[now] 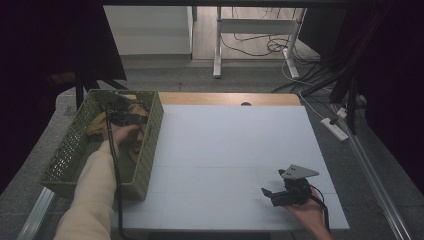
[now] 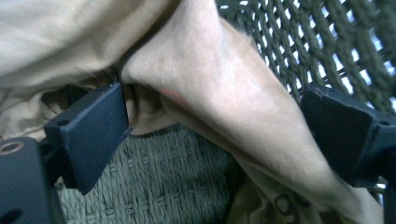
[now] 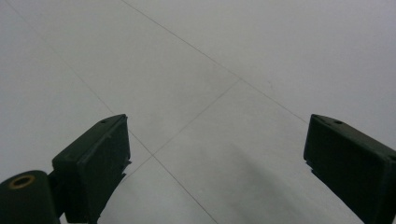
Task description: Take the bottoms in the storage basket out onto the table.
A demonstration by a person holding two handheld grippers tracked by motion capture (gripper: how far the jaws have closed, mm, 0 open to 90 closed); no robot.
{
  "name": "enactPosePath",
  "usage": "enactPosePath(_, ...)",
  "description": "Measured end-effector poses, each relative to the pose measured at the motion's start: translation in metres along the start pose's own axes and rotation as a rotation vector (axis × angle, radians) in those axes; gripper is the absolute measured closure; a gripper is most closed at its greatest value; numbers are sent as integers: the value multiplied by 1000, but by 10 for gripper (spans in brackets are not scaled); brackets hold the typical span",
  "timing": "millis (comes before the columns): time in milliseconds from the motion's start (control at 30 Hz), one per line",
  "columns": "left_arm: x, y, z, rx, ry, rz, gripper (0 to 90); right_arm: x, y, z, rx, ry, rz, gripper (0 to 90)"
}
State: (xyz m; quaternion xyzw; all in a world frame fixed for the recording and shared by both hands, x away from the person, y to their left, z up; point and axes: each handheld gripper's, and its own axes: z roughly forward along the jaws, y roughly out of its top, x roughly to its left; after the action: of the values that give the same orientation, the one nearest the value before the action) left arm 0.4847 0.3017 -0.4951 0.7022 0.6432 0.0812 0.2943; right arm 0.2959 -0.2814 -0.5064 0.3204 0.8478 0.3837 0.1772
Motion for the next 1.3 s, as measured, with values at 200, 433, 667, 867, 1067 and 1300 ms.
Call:
enactPosePath(200, 0, -1, 4, 18, 2, 2, 94, 0, 0, 0, 3, -2, -2, 69)
enactPosePath(433, 1, -3, 9, 56, 1, 16, 93, 0, 0, 0, 3, 0, -5, 69)
enactPosePath(667, 0, -4, 15, 93, -7, 25, 91, 0, 0, 0, 8, 2, -6, 70)
enactPosePath(867, 2, -5, 19, 127, -14, 24, 97, 1, 0, 0, 11, 3, -9, 70)
enactPosePath(1067, 1, -6, 24, 157, -15, 31, 192, 1, 0, 1, 13, 3, -11, 69)
enactPosePath(1300, 3, -6, 23, 166, 14, 44, 375, 1, 0, 1, 14, 3, -14, 69)
